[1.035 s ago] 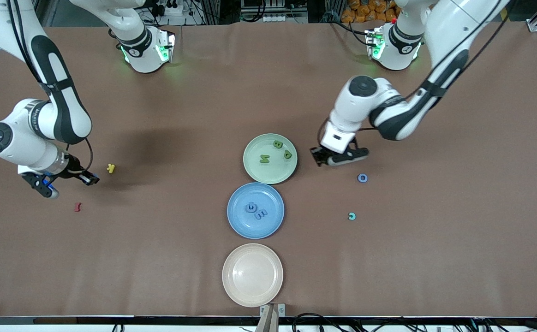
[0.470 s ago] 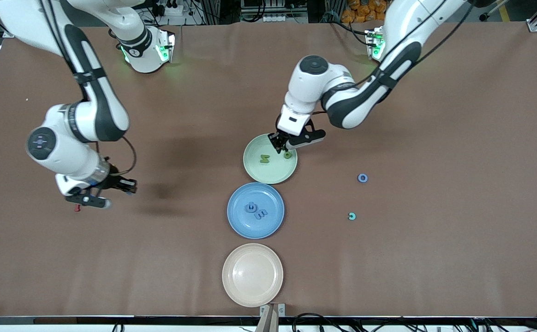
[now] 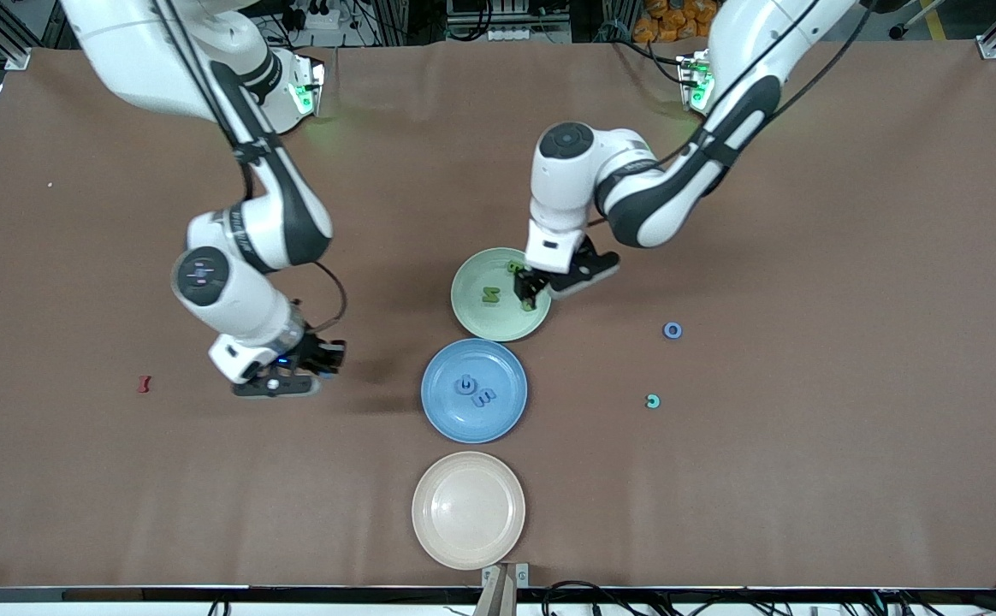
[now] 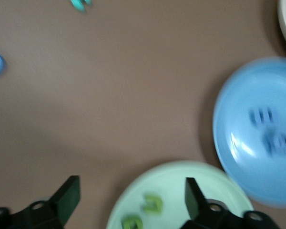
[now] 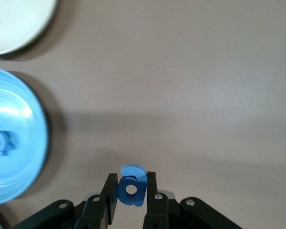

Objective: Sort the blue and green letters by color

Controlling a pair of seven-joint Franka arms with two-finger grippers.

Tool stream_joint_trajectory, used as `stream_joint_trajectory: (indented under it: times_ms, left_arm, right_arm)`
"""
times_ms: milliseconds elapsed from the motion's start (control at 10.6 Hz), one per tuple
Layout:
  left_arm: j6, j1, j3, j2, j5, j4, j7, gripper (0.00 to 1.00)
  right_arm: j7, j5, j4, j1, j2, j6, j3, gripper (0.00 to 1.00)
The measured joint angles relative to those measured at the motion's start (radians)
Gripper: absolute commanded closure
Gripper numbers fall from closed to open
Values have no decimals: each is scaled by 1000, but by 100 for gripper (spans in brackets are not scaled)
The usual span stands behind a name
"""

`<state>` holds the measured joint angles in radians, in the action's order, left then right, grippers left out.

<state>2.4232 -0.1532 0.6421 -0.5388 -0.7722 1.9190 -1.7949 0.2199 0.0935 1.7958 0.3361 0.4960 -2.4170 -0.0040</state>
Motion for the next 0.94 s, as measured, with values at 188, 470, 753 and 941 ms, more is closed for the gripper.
stream_joint_trajectory:
  times_ms: [188, 470, 753, 941]
  left_arm:
    - [-31, 114, -6, 27, -2, -14, 105, 0]
    - [-30, 334, -5, 40, -2, -40, 420, 0]
    - [-31, 409, -3, 38, -2, -38, 550, 0]
    - [-33, 430, -3, 39, -2, -25, 590, 0]
  right_arm:
    - [1, 0, -69, 68, 84, -79, 1, 100]
    - [2, 0, -173, 129, 178, -128, 23, 100]
    - [14, 0, -240, 157, 211, -128, 82, 1]
    - [119, 1, -247, 174, 218, -128, 109, 0]
